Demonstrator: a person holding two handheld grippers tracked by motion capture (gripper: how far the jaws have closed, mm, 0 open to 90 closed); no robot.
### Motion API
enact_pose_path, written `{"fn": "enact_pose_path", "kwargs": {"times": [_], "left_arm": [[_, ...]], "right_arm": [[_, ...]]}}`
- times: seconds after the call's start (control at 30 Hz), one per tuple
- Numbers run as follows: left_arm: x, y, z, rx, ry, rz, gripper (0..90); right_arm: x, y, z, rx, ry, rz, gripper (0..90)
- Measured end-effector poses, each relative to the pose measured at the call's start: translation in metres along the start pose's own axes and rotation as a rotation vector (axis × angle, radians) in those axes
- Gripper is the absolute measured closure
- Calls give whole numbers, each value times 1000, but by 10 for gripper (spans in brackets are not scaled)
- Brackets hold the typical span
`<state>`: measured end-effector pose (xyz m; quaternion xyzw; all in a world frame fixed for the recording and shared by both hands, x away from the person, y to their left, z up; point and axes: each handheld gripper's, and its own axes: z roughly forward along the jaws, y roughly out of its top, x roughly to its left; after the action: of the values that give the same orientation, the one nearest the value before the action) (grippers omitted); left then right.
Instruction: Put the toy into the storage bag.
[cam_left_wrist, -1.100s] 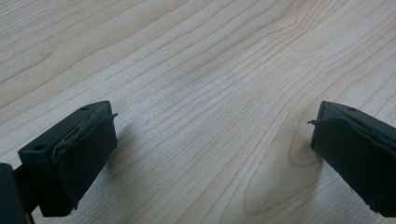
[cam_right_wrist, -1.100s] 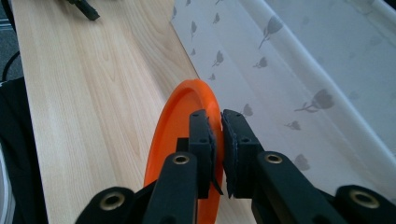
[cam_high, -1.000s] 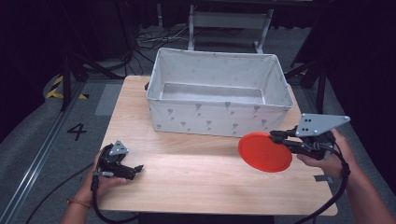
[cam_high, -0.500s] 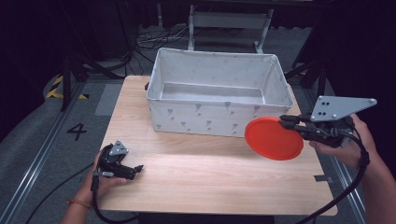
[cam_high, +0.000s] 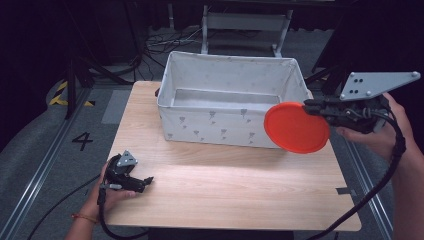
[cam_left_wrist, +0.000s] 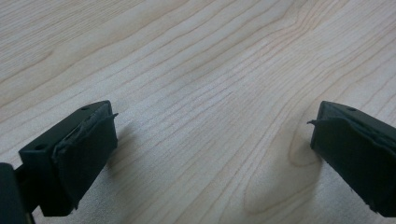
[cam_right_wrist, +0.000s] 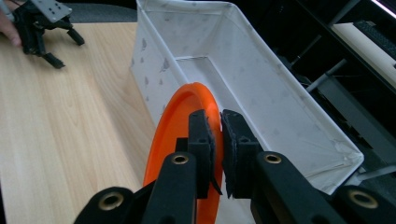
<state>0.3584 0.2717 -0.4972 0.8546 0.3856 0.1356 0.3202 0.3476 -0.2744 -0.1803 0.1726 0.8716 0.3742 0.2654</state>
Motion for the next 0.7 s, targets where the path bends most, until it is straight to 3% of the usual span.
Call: {"fn": "enact_pose_path", "kwargs": {"times": [0.33,0.7], "left_arm": [[0,0,0,1,-1,0,8],[0,0,0,-1,-2,0,8]], "right_arm": [[-23,17,7,11,-26,3,830],[-60,32,25,26,-48,18,829]]}}
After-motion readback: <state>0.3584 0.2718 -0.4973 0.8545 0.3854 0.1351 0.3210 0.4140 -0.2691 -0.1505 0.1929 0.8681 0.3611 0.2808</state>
